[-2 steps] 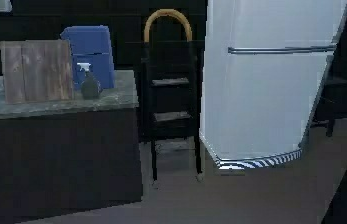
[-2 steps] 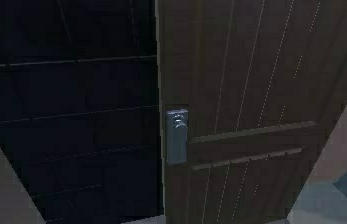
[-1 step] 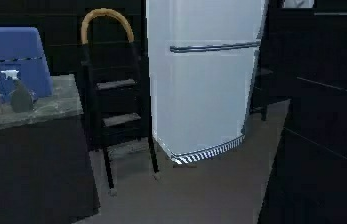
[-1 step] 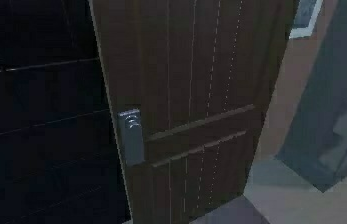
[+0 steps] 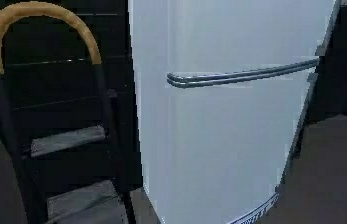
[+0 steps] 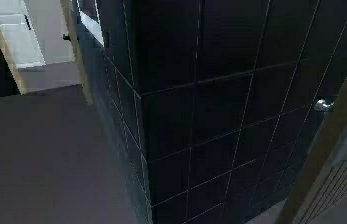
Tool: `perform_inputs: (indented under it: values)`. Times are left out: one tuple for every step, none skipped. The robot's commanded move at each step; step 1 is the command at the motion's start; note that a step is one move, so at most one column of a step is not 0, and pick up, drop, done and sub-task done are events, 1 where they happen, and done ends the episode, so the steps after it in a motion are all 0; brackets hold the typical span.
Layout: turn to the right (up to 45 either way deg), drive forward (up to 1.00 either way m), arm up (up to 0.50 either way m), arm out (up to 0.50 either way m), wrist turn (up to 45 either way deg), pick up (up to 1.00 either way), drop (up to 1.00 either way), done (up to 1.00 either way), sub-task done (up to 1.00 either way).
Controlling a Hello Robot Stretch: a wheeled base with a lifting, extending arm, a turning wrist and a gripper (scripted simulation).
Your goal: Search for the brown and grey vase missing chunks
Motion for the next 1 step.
perform_inputs:
  values:
    - [45.0,0.0,0.0,0.0,0.0,0.0,0.0,0.0,0.0]
